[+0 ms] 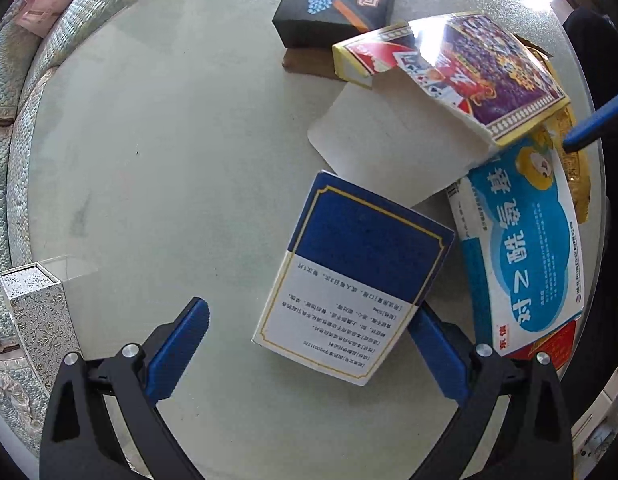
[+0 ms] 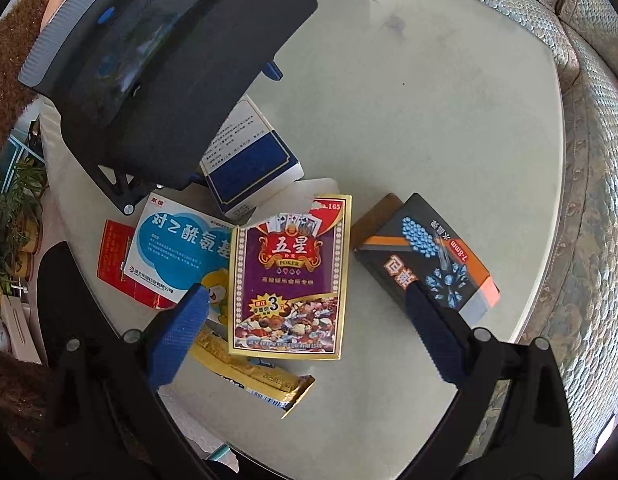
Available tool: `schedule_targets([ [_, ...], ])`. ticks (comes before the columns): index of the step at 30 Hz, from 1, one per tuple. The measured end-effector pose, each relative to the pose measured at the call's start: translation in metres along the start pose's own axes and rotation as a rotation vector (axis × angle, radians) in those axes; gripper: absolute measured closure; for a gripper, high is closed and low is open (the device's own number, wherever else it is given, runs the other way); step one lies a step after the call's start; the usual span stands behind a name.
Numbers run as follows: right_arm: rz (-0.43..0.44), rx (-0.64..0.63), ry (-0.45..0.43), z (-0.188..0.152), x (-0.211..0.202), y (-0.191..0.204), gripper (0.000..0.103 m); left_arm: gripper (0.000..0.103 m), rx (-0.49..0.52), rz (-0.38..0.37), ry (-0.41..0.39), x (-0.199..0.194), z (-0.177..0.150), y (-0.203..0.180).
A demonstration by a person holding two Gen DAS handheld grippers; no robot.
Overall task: Collect trash
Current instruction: 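Grasp the blue-white cigarette pack with the left tool while the right tool grasps the purple card box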
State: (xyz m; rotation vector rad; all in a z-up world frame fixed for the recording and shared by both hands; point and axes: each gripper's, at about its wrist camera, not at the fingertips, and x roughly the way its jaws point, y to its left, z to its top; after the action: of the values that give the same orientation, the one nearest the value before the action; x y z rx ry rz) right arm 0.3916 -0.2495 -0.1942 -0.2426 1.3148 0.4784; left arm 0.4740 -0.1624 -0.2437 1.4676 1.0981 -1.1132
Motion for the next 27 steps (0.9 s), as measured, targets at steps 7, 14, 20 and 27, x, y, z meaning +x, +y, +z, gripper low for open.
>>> schedule_targets([
  [7,-0.016,-0.015,0.008,0.001,0.010,0.007,0.008,0.019,0.020,-0.028,-0.015,-0.003,0.004,0.005],
  [14,-0.039,-0.031,0.010,0.002,0.014,0.014,0.008,0.033,0.046,-0.061,-0.016,-0.008,0.007,-0.001],
  [20,-0.060,-0.037,0.016,0.005,0.019,0.028,0.010,0.035,0.021,-0.061,-0.031,-0.011,-0.006,-0.024],
  [27,-0.023,0.005,0.018,0.009,0.018,0.029,0.043,0.037,-0.032,-0.064,-0.039,-0.020,-0.021,-0.046],
])
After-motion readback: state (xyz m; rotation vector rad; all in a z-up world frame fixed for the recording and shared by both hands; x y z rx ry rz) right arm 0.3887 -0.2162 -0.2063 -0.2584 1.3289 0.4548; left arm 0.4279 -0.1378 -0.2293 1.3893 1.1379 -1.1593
